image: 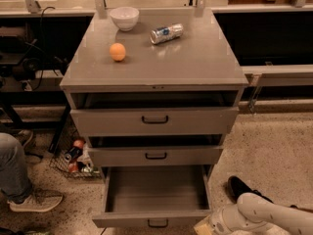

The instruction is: Close bottom drawer

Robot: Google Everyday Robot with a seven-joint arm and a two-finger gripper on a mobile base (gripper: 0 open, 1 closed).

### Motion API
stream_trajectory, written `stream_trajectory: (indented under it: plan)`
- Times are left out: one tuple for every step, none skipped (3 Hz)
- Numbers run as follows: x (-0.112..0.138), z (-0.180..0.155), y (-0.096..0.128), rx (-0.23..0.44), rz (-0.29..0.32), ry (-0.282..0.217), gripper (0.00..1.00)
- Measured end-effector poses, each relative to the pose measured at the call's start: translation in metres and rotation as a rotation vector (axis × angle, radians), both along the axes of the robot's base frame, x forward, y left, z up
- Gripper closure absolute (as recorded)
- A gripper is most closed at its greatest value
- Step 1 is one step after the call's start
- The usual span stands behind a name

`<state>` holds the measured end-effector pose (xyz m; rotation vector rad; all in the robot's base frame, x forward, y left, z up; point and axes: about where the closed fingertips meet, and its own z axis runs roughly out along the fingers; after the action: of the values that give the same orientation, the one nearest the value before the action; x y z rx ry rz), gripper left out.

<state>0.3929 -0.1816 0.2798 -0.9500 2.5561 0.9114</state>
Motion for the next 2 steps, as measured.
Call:
stream_trajectory:
  plan:
    - [-0.002, -0.024, -0.008, 0.008, -0.040, -0.004, 1.00]
    - [0.005, -0.064, -0.024, 0.036, -0.099, -0.017, 1.00]
